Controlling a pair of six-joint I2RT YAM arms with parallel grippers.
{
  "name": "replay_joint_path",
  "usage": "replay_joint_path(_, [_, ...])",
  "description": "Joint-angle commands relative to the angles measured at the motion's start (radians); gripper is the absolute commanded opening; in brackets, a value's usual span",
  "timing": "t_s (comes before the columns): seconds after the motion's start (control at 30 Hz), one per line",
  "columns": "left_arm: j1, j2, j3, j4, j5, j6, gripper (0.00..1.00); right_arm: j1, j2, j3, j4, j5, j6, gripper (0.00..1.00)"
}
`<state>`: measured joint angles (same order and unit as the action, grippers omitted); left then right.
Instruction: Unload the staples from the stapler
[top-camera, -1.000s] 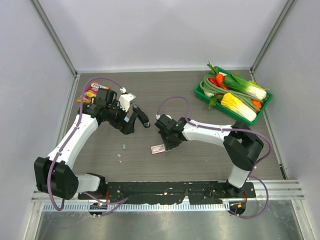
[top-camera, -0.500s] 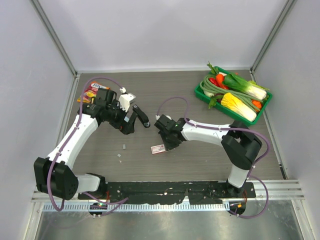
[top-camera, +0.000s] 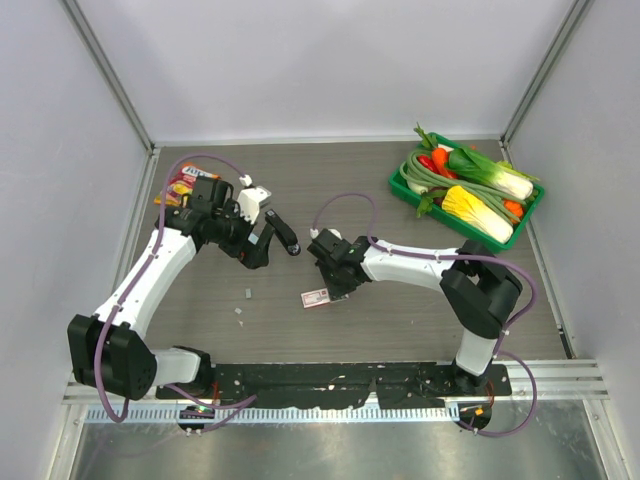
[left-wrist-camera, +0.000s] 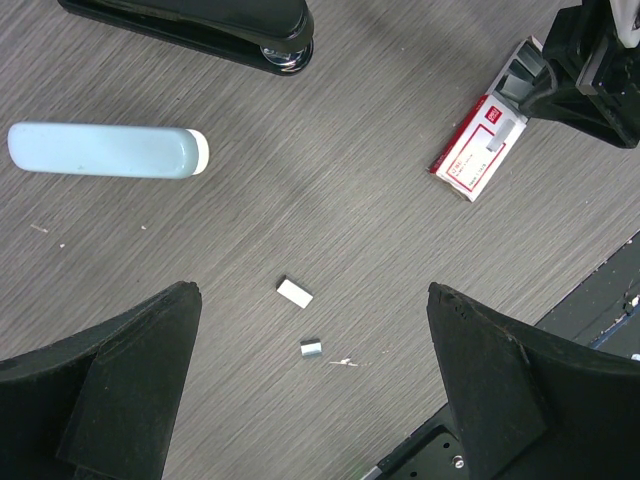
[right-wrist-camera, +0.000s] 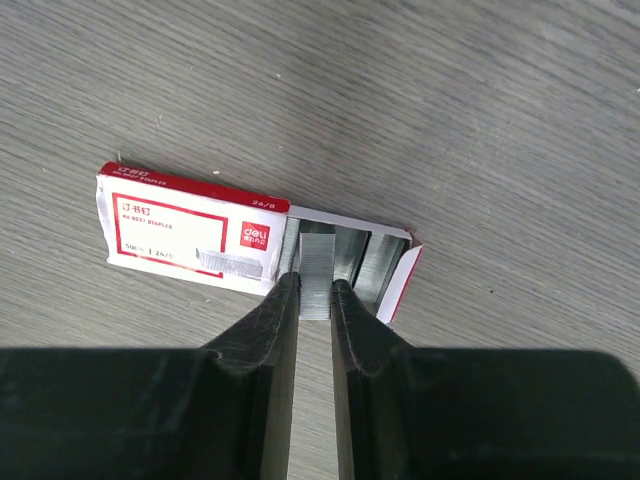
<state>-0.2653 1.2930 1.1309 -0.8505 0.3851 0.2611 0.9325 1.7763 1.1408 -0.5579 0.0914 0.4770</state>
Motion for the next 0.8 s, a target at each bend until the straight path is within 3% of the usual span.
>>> replay_joint_path(0.0, [0.006,-0.029,0.001,0.004,0.018,-0.003,1.00,0.005,-0.017,0.033,0.038,0.037,0.005,0.19])
replay_joint_path(0.1, [0.006,-0.029,-0.003,0.001,0.020,-0.002,1.00,0.006,-0.015,0.034,0.044,0.039,0.006,0.28])
replay_joint_path(0.37, [0.006,-0.029,-0.003,-0.002,0.018,0.001,1.00,0.005,-0.015,0.031,0.041,0.045,0.003,0.38])
replay_joint_path(0.63, [0.006,-0.029,-0.005,-0.005,0.029,-0.005,1.00,0.005,-0.070,0.031,0.038,0.059,0.012,0.38])
replay_joint_path(0.77, [0.008,-0.031,0.000,-0.005,0.035,-0.006,1.00,0.005,-0.113,0.010,0.036,0.073,0.037,0.30])
